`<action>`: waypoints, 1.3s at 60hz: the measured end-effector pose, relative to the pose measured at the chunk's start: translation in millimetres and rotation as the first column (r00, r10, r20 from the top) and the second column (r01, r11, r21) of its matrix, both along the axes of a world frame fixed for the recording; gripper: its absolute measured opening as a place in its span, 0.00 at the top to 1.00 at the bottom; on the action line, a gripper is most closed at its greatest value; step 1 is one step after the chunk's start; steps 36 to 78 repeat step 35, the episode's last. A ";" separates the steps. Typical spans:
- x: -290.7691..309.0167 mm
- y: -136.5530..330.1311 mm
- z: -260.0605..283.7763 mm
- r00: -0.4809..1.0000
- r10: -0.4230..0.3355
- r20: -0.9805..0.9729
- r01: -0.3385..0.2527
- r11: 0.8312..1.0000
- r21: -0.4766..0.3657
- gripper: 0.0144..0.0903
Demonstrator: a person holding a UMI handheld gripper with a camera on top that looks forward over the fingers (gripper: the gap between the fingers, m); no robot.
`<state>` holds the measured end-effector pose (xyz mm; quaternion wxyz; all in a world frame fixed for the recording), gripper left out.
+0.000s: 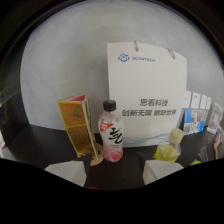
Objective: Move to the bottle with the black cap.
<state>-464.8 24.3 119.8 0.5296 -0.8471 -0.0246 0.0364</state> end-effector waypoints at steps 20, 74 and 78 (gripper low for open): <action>-12.5 22.1 -19.8 0.999 0.011 0.035 -0.010 0.999 -0.031 0.07; -17.1 25.4 -20.9 0.999 0.015 0.049 -0.014 0.999 -0.030 0.07; -17.1 25.4 -20.9 0.999 0.015 0.049 -0.014 0.999 -0.030 0.07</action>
